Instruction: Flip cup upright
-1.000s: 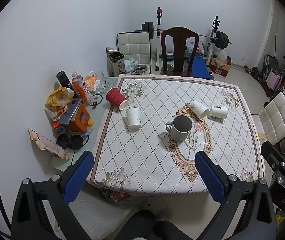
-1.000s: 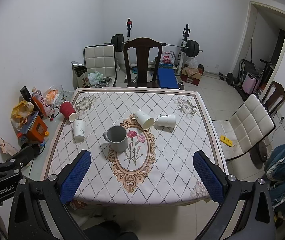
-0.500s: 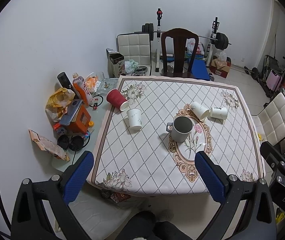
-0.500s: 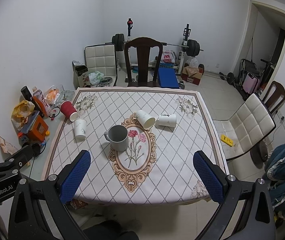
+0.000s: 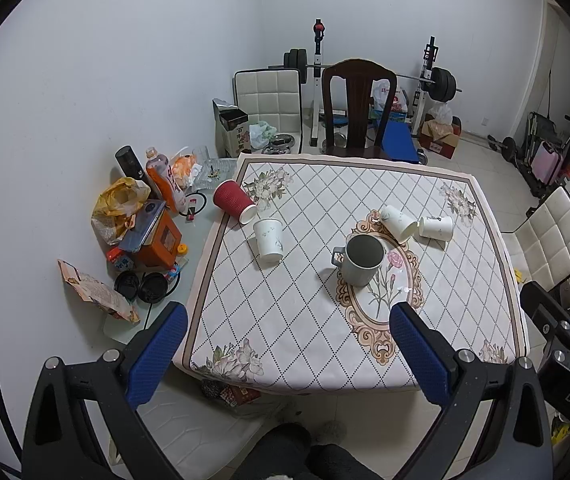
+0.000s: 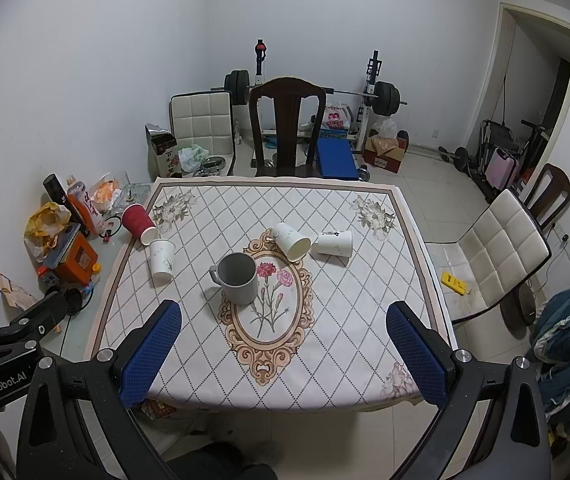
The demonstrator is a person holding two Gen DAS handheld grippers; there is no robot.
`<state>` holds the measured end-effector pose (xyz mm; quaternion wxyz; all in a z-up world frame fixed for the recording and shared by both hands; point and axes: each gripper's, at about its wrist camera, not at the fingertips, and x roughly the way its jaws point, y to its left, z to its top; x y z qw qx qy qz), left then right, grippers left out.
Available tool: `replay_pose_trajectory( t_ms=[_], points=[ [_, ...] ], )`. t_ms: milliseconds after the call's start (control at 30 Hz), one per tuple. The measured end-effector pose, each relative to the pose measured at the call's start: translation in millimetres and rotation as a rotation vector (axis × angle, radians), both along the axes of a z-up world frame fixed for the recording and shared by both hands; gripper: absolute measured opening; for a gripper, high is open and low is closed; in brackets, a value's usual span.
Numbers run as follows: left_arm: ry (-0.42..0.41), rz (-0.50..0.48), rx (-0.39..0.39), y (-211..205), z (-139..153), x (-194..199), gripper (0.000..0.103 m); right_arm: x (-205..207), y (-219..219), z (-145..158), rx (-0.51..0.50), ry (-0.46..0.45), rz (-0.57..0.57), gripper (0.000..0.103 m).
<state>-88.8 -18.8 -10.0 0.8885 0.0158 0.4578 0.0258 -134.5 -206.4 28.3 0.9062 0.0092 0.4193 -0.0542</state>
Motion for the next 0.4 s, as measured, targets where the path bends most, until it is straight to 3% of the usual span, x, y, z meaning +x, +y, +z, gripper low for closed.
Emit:
replay_pose_trajectory(
  t_ms=[400],
  points=[
    [-0.007,0.001,0.0,-1.9,7.5,3.1,0.103,-0.1,1.3,0.2,0.0,-0.001,0.002,0.103]
  ],
)
